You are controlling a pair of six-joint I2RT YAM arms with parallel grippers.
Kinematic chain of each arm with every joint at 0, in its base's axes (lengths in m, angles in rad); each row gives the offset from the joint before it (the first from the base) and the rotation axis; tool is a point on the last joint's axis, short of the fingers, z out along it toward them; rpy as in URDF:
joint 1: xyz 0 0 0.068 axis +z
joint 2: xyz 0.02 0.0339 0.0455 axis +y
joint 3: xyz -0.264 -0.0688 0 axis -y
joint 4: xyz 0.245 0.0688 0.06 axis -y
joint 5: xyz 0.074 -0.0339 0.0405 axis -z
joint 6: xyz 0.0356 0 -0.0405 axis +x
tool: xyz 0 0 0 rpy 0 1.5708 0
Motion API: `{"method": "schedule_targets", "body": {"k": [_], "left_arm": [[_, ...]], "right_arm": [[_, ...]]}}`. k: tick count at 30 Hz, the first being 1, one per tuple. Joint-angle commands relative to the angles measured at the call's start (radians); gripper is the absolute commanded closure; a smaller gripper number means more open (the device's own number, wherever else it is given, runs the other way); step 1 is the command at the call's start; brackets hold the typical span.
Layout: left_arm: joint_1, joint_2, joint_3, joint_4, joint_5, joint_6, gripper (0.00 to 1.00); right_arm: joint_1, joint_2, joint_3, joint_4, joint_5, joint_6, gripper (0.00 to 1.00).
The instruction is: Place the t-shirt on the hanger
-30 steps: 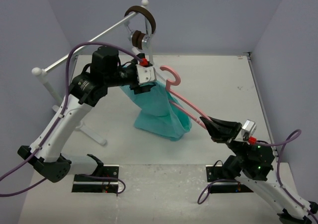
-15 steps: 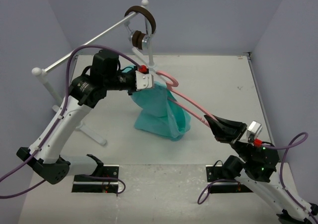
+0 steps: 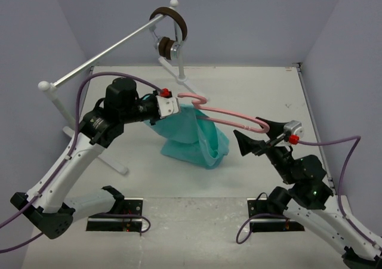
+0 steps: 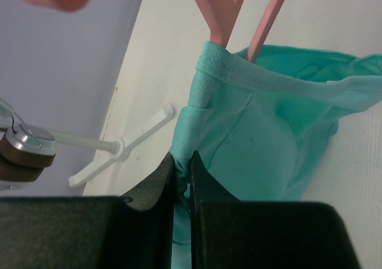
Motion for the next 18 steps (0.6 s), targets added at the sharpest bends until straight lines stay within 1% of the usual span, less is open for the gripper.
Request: {"method": "schedule_targets", "body": {"k": [1, 2, 3, 4, 5, 8, 10, 12, 15, 18], "left_arm": [[-0.002, 0.008, -0.019, 0.154, -0.198, -0.085, 1.0], [-0.002, 0.015, -0.028, 0.166, -0.225, -0.102, 1.0], [0.0, 0.017, -0.032, 0.172, -0.229, -0.105, 1.0], [0.0, 0.022, -0.034, 0.177, -0.229, -0.107, 1.0], [0.0, 0.032, -0.035, 0.181, -0.232, -0.121, 1.0], [0.0, 0.045, -0.04, 0.187, -0.235, -0.135, 1.0], [0.0, 0.046, -0.043, 0.189, -0.241, -0.15, 1.0], [0.0, 0.042, -0.045, 0.196, -0.238, -0.165, 1.0], [-0.002, 0.033, -0.047, 0.206, -0.205, -0.169, 1.0], [-0.001, 0.02, -0.048, 0.213, -0.179, -0.177, 1.0]], "right_arm": [[0.006, -0.038, 0.099, -0.211, 0.205, 0.171, 0.01], [0.006, -0.06, 0.119, -0.26, 0.24, 0.2, 0.01], [0.006, -0.077, 0.144, -0.298, 0.264, 0.277, 0.01], [0.006, -0.094, 0.155, -0.361, 0.293, 0.318, 0.01], [0.008, -0.125, 0.168, -0.399, 0.36, 0.409, 0.01], [0.006, -0.177, 0.199, -0.557, 0.491, 0.579, 0.02], [0.006, -0.202, 0.186, -0.568, 0.466, 0.645, 0.05], [0.006, -0.148, 0.176, -0.562, 0.353, 0.698, 0.09], [0.006, 0.0, 0.161, -0.47, 0.213, 0.701, 0.1], [0.006, 0.186, 0.136, -0.31, 0.102, 0.704, 0.11]]}}
